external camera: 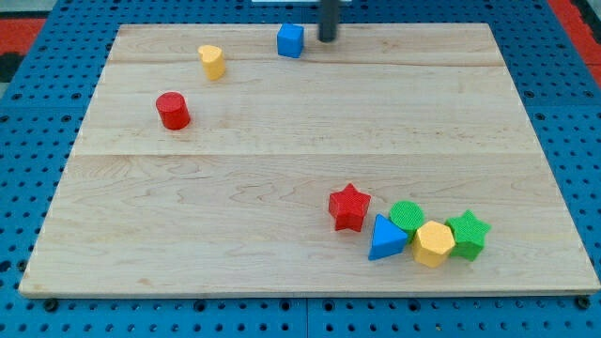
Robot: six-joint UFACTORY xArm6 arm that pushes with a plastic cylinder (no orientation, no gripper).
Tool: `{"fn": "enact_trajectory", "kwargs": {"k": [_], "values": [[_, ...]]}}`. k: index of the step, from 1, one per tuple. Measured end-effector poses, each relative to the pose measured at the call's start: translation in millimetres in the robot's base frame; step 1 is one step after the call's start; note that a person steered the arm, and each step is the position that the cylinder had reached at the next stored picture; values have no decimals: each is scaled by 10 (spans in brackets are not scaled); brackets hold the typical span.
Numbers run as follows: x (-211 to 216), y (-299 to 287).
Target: Move the cube to the top right of the green circle
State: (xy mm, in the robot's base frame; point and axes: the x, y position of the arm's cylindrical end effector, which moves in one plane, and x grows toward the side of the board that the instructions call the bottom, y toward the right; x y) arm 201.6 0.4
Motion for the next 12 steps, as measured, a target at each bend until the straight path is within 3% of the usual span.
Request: {"fn": "enact_trajectory", "kwargs": {"k": [2,3,4,7,8,9,10,11,12], "values": [[546,-1213],[512,-1326],[823,-1867],[2310,-1389],[2321,-1691],[2622,-1856],[2759,-887],[2583,-738],[2458,-183]]}}
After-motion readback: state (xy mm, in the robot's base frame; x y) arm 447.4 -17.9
